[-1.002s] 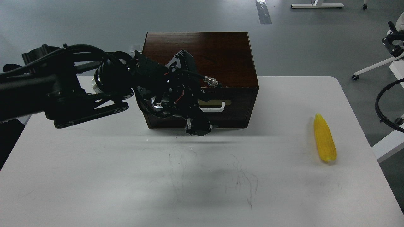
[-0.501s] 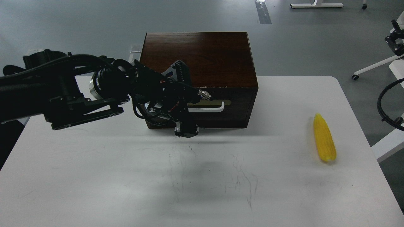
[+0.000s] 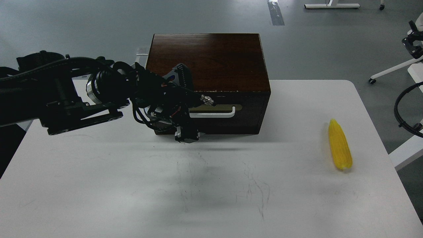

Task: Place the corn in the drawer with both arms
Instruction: 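Pull the drawer handle toward the robot with the left gripper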

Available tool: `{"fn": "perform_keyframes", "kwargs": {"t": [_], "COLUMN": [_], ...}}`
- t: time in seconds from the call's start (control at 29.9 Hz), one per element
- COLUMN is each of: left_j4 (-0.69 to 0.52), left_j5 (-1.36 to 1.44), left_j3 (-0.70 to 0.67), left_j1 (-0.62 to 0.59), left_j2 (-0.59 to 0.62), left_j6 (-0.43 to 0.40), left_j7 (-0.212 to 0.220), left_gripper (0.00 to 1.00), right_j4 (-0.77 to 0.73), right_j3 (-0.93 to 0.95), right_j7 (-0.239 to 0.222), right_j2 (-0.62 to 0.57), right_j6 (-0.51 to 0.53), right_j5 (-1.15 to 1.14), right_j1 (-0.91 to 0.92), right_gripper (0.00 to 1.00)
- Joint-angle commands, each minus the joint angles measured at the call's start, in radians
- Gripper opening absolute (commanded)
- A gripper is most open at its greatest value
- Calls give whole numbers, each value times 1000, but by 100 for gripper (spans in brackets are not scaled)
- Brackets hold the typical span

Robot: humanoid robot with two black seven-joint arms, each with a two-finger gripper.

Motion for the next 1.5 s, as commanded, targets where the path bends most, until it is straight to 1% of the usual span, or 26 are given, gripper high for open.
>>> {"fn": "perform_keyframes", "kwargs": {"t": [0.0, 0.94, 1.07, 1.3, 1.44, 1.47], "left_j4": [0, -11, -12, -29, -32, -34], "left_j5": [1, 0, -2, -6, -8, -8], "left_j3": [9, 29, 29, 31, 31, 31], "left_j1": [2, 13, 11, 11, 8, 6], "left_j2": [-4, -4, -1, 0, 0, 2], "left_j6": [0, 0, 0, 0, 0, 0], "left_j7": [3, -2, -15, -20, -34, -43], "left_gripper": [86, 86, 86, 87, 87, 87], "right_j4": [0, 0, 0, 0, 0, 0], "right_j3": [0, 47, 46, 44, 44, 43], "right_j7": [0, 0, 0, 0, 0, 0], "right_j2": [0, 2, 2, -6, -8, -8], "right_j6": [0, 0, 0, 0, 0, 0], "right_j5": [0, -2, -2, -3, -3, -3], "right_j1": [1, 13, 12, 12, 10, 10], "right_gripper": [100, 100, 100, 100, 100, 100]}}
